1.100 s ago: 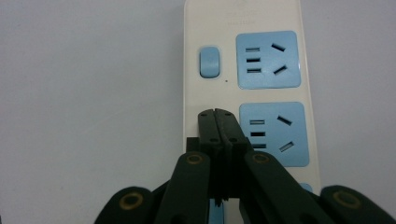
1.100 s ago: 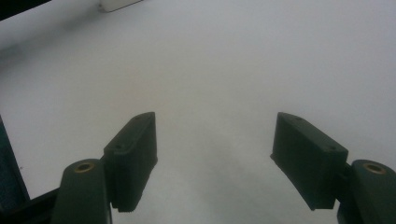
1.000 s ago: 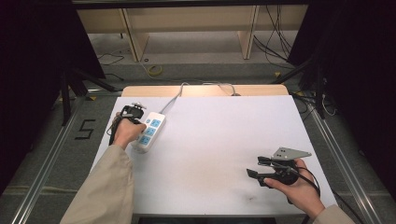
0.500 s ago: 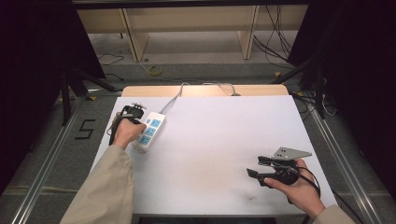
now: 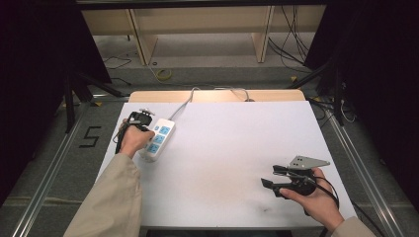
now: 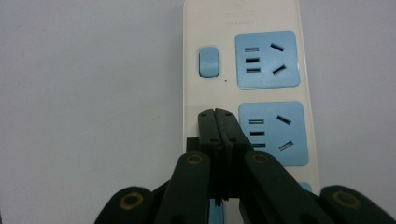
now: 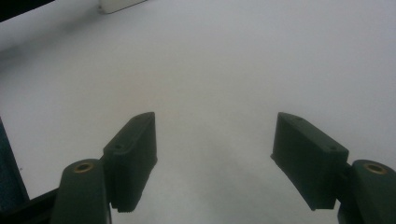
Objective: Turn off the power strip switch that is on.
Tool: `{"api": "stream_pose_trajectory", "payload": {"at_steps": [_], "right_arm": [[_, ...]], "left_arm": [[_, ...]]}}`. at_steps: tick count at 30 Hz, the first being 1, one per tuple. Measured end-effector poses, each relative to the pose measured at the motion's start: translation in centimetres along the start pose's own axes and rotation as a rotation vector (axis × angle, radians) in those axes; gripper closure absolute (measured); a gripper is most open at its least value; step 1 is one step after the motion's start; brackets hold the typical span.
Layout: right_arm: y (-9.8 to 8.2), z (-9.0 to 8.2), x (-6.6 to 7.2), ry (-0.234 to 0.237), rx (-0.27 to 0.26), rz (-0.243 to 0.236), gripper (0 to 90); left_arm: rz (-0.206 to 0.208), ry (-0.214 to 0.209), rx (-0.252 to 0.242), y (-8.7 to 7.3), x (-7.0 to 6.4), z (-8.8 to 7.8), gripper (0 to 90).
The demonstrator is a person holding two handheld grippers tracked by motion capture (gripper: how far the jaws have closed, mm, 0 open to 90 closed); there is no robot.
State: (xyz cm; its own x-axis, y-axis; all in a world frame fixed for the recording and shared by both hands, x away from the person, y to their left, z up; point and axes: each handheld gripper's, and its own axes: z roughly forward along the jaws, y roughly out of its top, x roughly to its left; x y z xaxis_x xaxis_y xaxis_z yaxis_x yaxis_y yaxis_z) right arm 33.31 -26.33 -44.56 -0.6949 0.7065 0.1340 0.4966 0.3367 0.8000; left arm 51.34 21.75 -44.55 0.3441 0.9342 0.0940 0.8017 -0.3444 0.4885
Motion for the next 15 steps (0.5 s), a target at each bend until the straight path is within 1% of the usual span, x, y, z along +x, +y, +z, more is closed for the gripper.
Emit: {"api": "stream_pose_trajectory", "payload": {"at_steps": [4,7,15], "right_arm": [[-0.01,-0.01,0.00,0.001,0.001,0.000,31.0],[0.00,-0.03,0.00,0.000,0.000,0.000,31.0],[0.01,-0.03,0.00,-0.001,-0.001,0.001,31.0]], "left_arm": [[-0.006,-0.005,-0.003,-0.03,0.07,-0.01,90.0],[-0.010,-0.002,-0.017,0.08,0.09,-0.34,90.0],[-0.013,-0.006,-0.013,-0.02,0.33,-0.37,90.0]]}}
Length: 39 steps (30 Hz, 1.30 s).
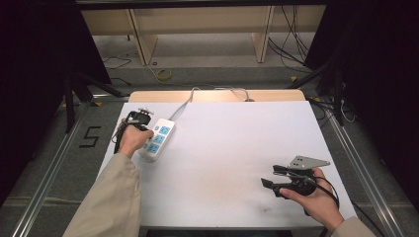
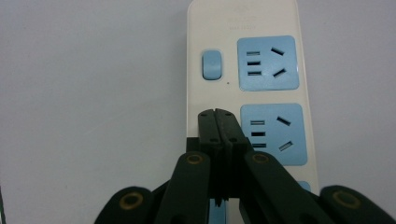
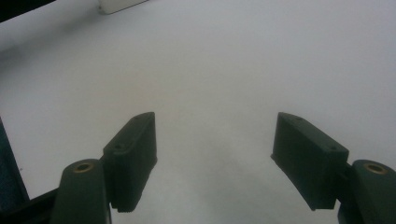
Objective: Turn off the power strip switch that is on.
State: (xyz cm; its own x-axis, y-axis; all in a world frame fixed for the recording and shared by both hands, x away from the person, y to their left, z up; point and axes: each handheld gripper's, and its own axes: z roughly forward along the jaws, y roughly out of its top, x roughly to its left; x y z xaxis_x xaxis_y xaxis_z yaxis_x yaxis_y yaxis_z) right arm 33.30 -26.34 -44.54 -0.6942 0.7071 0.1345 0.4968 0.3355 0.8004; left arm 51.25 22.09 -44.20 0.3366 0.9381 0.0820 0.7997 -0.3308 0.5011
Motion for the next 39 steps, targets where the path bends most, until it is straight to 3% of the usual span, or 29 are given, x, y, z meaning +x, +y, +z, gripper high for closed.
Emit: {"api": "stream_pose_trajectory", "payload": {"at_steps": [14,20,25,33,39], "right_arm": [[0.0,0.0,0.0,0.001,0.000,-0.001,31.0],[0.0,0.0,0.0,0.000,0.001,0.000,30.9],[0.0,-0.1,0.0,0.000,0.000,-0.001,30.8],[0.0,-0.2,-0.1,-0.002,-0.005,0.001,30.7],[0.0,-0.3,-0.1,-0.004,-0.006,0.001,30.6]], "left_arm": [[-0.004,-0.006,-0.058,0.1,0.0,-0.8,89.9],[-0.009,-0.020,-0.111,0.1,0.0,-1.4,89.4],[-0.001,-0.019,-0.113,0.1,-0.1,-1.7,83.6],[-0.005,-0.028,-0.149,0.1,-0.3,-2.3,76.2],[0.015,-0.055,-0.194,0.1,-0.7,-3.0,67.8]]}}
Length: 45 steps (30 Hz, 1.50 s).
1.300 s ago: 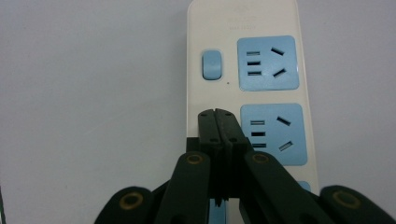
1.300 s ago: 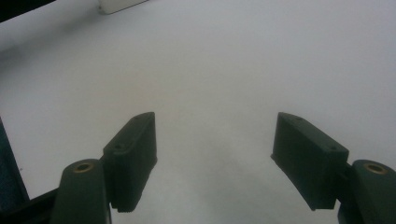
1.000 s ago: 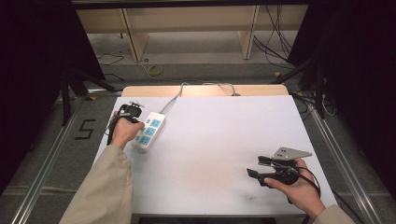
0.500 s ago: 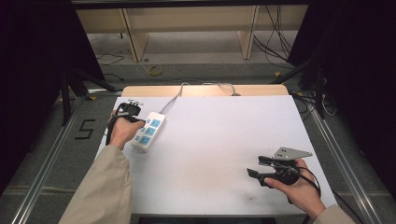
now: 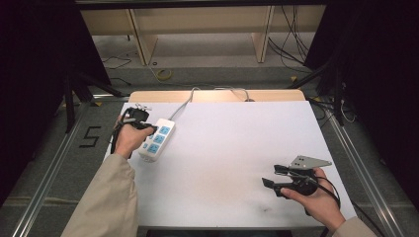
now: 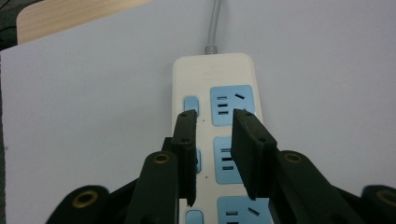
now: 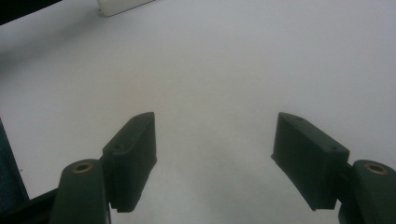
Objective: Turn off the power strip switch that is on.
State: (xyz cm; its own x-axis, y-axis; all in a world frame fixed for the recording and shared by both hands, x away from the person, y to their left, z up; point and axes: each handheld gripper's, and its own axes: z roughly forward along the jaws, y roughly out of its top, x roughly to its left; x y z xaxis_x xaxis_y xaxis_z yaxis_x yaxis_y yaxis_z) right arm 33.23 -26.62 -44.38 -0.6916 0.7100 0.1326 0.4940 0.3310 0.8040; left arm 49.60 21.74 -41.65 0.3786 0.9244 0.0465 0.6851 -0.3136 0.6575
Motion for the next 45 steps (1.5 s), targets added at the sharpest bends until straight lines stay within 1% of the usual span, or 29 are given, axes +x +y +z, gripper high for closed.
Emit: {"api": "stream_pose_trajectory", "payload": {"at_steps": [5,7,12,14,16,17,19,20,23,24,25,27,29,35,40,45], "right_arm": [[0.0,0.0,-0.1,0.000,-0.002,0.001,30.7],[0.0,0.0,-0.1,0.001,-0.002,0.001,30.6],[0.0,0.0,-0.1,0.000,-0.002,0.000,30.6],[0.0,0.0,-0.1,0.000,-0.001,0.001,30.6],[0.0,0.1,-0.1,0.000,0.000,0.001,30.6],[0.0,0.1,-0.1,0.000,0.000,0.001,30.6],[0.0,0.1,-0.1,0.000,0.000,0.000,30.6],[0.0,0.1,-0.1,0.000,0.000,0.001,30.6],[0.0,0.1,-0.1,0.001,0.000,0.000,30.6],[0.0,0.1,0.0,0.001,0.001,0.000,30.6],[0.0,0.1,-0.1,0.001,-0.001,0.001,30.6],[0.0,0.1,-0.1,0.002,-0.001,0.001,30.6],[0.0,0.1,0.0,0.001,0.000,0.004,30.6],[0.0,0.2,-0.1,0.001,0.002,0.002,30.4],[0.0,0.2,-0.1,0.001,0.000,0.002,30.3],[0.0,0.2,-0.1,0.000,0.001,0.002,30.1]], "left_arm": [[0.010,-0.009,-0.018,-0.1,-0.2,-0.5,59.4],[0.017,-0.010,-0.035,-0.2,-0.3,-0.6,54.7],[0.025,-0.038,-0.059,-0.3,-0.6,-1.0,48.6],[0.027,-0.042,-0.075,-0.3,-0.8,-1.2,43.4],[0.035,-0.053,-0.080,-0.4,-1.0,-1.3,38.8],[0.044,-0.052,-0.086,-0.5,-1.1,-1.4,37.9],[0.074,-0.041,-0.089,-0.7,-1.3,-1.5,34.0],[0.093,-0.034,-0.085,-0.8,-1.3,-1.5,33.5],[0.111,-0.026,-0.085,-1.0,-1.5,-1.7,31.2],[0.114,-0.030,-0.082,-1.0,-1.5,-1.8,30.9],[0.116,-0.037,-0.085,-1.1,-1.6,-1.9,30.3],[0.105,-0.054,-0.097,-1.2,-1.9,-2.1,28.1],[0.105,-0.079,-0.113,-1.3,-2.1,-2.3,27.2],[0.144,-0.135,-0.151,-1.6,-3.4,-3.0,25.9],[0.171,-0.161,-0.169,-2.1,-4.5,-3.4,24.7],[0.185,-0.189,-0.183,-2.9,-5.5,-3.8,23.3]]}}
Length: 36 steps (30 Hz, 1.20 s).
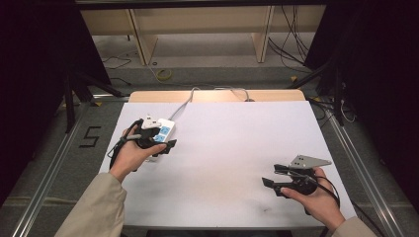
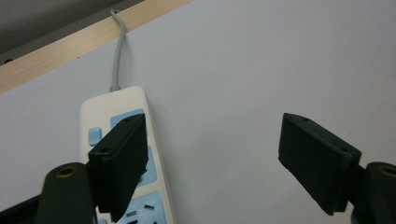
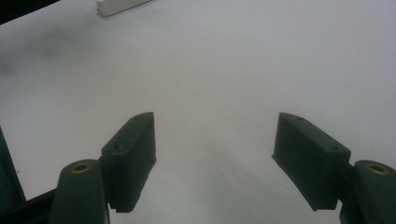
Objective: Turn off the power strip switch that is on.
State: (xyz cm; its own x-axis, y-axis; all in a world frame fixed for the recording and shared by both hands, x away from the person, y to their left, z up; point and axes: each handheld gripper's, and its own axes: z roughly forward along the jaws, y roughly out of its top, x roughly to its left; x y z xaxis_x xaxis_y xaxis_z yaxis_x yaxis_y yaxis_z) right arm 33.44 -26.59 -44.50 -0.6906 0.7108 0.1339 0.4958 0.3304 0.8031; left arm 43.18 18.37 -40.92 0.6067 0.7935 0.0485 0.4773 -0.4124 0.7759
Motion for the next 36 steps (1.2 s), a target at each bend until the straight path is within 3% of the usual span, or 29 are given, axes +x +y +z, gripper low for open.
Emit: {"api": "stream_pose_trajectory", "payload": {"at_steps": [6,16,22,31,36], "right_arm": [[0.0,0.1,-0.1,-0.001,0.004,0.000,29.9],[0.1,0.2,-0.2,0.001,0.001,-0.002,29.6],[0.1,0.2,-0.4,0.001,0.003,-0.003,29.3],[0.2,0.4,-0.6,0.002,0.009,-0.014,28.9],[0.1,0.4,-0.6,0.006,0.015,-0.013,28.9]], "left_arm": [[0.013,-0.027,0.019,-0.8,-1.1,-0.2,22.0],[0.039,-0.040,-0.018,-1.8,-2.6,-0.6,21.7],[0.028,-0.057,-0.042,-2.7,-3.2,-1.3,21.5],[0.047,-0.047,-0.060,-4.7,-4.1,-2.0,21.4],[0.087,-0.030,-0.038,-5.6,-4.3,-2.3,21.3]]}}
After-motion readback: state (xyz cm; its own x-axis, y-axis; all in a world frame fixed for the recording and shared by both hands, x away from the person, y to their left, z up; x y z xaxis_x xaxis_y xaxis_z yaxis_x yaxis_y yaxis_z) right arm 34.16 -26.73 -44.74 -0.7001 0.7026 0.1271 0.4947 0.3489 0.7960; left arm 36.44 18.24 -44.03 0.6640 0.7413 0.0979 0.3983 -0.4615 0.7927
